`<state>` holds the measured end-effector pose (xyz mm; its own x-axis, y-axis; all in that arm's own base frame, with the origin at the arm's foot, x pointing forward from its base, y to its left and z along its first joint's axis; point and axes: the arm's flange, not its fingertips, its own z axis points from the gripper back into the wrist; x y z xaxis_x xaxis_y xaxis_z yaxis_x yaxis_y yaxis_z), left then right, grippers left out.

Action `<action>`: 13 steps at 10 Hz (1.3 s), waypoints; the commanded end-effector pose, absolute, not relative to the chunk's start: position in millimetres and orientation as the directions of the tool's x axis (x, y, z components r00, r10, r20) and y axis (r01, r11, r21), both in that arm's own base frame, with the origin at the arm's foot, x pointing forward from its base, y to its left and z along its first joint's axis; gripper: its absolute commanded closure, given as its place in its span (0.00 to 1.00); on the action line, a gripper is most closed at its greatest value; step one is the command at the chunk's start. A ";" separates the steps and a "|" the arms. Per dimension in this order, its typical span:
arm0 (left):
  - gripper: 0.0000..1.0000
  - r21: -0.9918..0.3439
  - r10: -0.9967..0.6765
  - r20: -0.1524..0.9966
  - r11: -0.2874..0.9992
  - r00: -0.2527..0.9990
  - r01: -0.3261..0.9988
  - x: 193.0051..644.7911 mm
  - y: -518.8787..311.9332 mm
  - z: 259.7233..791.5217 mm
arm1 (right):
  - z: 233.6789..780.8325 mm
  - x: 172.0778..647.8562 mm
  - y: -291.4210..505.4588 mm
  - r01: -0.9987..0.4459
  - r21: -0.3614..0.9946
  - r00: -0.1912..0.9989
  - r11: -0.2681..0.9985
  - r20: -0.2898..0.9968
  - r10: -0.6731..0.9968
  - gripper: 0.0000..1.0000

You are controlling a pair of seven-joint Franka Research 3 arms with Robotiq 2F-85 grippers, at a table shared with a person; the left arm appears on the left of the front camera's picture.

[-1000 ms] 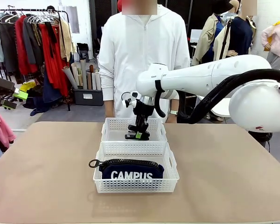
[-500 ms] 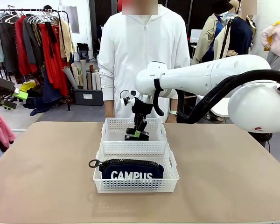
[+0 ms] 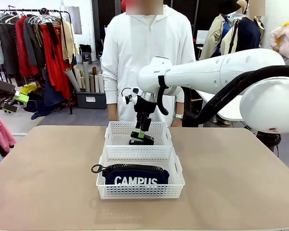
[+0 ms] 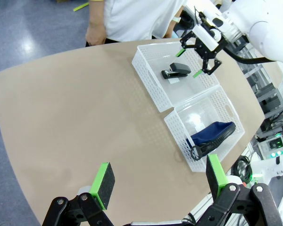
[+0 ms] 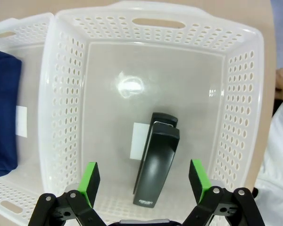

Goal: Distribute items into two baskets.
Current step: Place the picked Stapler into the Organizing basket as instructed by the person.

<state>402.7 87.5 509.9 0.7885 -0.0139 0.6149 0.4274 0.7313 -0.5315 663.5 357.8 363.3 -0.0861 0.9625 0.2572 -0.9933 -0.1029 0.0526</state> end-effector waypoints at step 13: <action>0.00 -0.541 0.000 0.625 0.721 0.780 0.434 402.9 87.3 510.7 | 371.4 652.4 354.8 -0.994 0.061 -0.070 -0.087 0.240 0.968 0.00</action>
